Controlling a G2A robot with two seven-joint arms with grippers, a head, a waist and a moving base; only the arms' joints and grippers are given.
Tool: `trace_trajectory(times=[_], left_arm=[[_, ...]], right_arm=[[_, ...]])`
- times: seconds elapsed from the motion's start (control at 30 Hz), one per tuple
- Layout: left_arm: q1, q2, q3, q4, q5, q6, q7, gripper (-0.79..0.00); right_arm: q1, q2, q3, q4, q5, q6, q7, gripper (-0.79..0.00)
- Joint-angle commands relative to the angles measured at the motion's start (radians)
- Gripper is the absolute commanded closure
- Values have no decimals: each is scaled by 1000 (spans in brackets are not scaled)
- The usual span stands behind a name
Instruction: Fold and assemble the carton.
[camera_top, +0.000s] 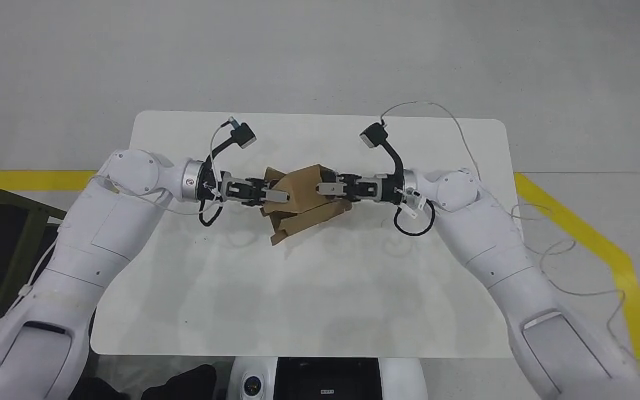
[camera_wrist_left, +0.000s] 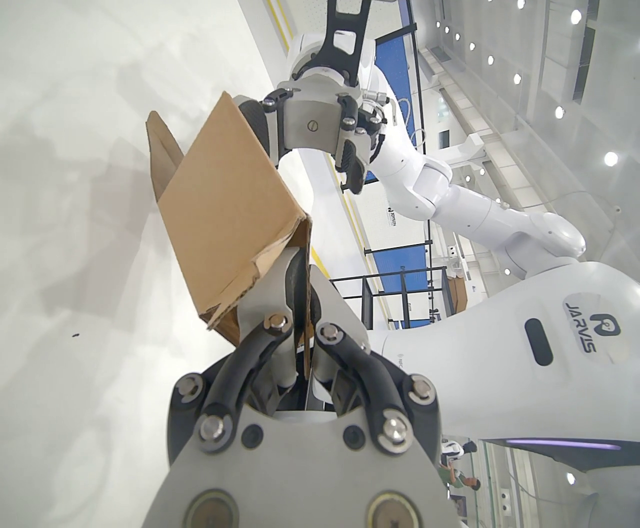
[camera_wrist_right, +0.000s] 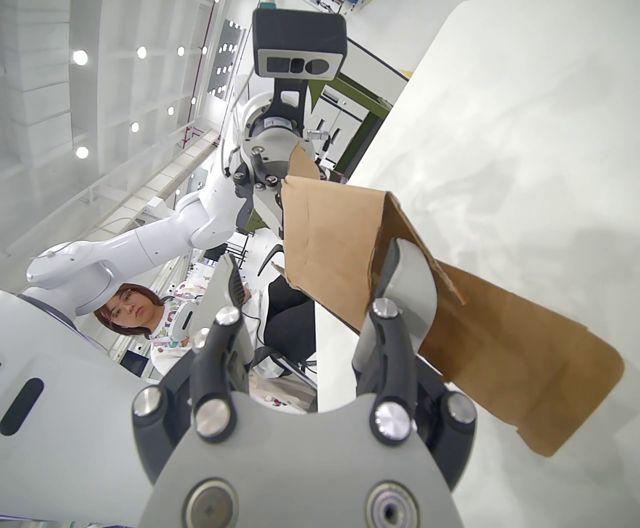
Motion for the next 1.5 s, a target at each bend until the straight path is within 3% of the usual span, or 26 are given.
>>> trace_trajectory(times=[0.0,0.23,0.43,1.07,1.23,1.33,1.43,1.47], left_arm=[[-1,3,4,-2,-3,-1,1,0],[-7,13,17,-1,-13,-6,6,0],[-10,20,32,-1,-15,-10,10,0],[-27,36,71,-3,-37,-13,13,0],[-31,40,82,-8,-40,-14,14,0],[-34,42,88,-9,-43,-15,15,0],[-36,44,93,-10,-44,-17,17,0],[-37,45,94,-9,-44,-19,19,-65]], right_arm=[[4,-5,-9,5,9,2,11,-391],[21,-16,-20,35,44,4,19,-360],[17,-7,-12,19,74,14,29,-286],[41,-10,-72,-2,75,40,54,-215],[48,-14,-88,6,81,39,54,-145],[52,-15,-94,10,84,38,53,0],[55,-15,-99,13,88,37,52,0],[56,-15,-101,14,88,36,51,0]])
